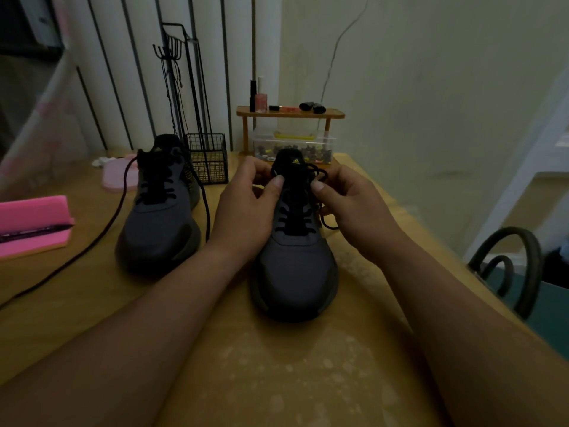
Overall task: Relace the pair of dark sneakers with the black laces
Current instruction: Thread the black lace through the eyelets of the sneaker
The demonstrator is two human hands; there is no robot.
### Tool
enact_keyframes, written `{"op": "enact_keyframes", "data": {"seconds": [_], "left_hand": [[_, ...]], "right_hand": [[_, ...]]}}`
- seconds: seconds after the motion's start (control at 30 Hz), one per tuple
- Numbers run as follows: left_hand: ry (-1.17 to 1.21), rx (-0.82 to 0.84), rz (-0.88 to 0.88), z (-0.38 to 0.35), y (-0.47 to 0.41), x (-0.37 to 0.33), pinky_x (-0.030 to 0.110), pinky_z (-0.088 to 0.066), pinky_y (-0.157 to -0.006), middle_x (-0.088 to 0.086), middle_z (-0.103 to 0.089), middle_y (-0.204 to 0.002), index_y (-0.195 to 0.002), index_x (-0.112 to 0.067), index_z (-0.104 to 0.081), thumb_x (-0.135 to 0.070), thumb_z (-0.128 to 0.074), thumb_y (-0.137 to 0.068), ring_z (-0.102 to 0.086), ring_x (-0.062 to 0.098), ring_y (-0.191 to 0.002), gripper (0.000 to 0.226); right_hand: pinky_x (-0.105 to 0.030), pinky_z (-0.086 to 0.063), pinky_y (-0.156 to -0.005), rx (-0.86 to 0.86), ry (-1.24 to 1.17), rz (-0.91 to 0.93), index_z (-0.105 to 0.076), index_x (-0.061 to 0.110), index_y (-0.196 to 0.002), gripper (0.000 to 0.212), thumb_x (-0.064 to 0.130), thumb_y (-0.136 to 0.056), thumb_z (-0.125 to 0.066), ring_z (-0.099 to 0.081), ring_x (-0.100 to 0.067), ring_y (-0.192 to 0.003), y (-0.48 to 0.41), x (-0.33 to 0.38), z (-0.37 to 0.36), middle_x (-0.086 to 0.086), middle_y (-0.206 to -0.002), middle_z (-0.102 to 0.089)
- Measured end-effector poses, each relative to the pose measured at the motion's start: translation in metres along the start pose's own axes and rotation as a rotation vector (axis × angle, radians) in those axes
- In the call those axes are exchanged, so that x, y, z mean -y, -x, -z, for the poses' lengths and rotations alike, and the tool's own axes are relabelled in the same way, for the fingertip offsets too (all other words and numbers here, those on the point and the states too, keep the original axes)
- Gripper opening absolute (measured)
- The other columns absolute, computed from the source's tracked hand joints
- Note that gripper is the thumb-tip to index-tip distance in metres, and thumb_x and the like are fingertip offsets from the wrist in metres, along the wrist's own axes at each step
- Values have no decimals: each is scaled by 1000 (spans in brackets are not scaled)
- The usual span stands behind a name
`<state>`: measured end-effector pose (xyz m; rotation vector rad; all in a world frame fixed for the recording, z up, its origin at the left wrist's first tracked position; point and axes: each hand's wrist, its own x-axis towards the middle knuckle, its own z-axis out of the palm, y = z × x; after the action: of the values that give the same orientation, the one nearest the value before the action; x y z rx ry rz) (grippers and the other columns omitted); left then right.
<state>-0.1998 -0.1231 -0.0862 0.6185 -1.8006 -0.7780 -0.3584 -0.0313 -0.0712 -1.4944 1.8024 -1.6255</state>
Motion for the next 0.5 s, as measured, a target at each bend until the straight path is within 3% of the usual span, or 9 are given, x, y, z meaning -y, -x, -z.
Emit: {"op": "enact_keyframes", "data": {"seconds": [0.2,0.33,0.4,0.5], "left_hand": [[7,-23,-21,-2,2,0,15,-50,-70,-15,-63,-91,-100,-24,-56,-23,-57,-107,-62,-2,-86,7],[69,32,2,2,2,0,24,-55,-73,-8,-64,-97,-100,-23,-59,-27,-56,-106,-65,6,-88,8],[62,60,6,5,3,1,28,-51,-81,-1,-61,-100,-89,-19,-64,-33,-50,-106,-62,11,-94,26],[-1,36,42,6,5,-1,16,-45,-81,-5,-59,-100,-78,-19,-63,-29,-55,-106,-59,0,-94,31]], "right_hand": [[-25,-54,-72,-17,7,2,-63,9,-102,11,19,-105,-60,-70,-27,-94,0,-2,-1,-18,-101,-70],[-21,-53,-69,16,-66,43,-63,14,-96,10,12,-104,-58,-68,-20,-86,6,7,6,-15,-93,-69],[-29,-54,-76,40,-56,11,-68,17,-87,25,22,-106,-53,-68,-17,-93,10,10,8,-4,-94,-70],[-50,-58,-82,-26,78,0,-72,17,-82,36,39,-105,-57,-69,-22,-90,10,8,4,-4,-92,-72]]}}
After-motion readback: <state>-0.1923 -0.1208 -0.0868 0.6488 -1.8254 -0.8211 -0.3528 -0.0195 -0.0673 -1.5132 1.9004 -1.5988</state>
